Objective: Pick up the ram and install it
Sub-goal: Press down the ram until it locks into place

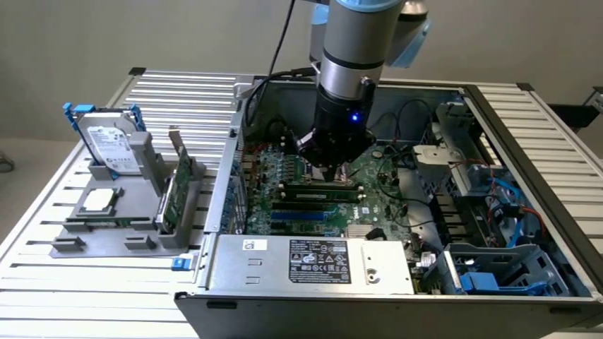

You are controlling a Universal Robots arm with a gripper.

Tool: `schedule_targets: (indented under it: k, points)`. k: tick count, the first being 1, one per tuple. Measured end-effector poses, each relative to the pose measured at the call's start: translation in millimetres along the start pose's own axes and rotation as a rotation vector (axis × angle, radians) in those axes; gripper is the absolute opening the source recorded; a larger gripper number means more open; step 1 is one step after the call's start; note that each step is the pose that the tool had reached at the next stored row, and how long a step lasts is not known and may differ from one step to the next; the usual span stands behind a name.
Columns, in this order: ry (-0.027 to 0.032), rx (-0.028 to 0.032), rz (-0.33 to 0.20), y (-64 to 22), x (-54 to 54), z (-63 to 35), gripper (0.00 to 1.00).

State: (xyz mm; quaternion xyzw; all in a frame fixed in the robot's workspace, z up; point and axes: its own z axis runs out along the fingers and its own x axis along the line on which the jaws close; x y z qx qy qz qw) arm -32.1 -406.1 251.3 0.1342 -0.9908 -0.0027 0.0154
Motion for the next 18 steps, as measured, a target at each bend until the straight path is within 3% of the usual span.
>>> schedule_targets:
  k: [12, 18]
  points:
    - [-0.003, -0.0024, 0.171, 0.0, 0.0, 0.3, 0.11]
    - [-0.0029, -0.0021, 0.173, -0.1, 0.0, 0.4, 0.11]
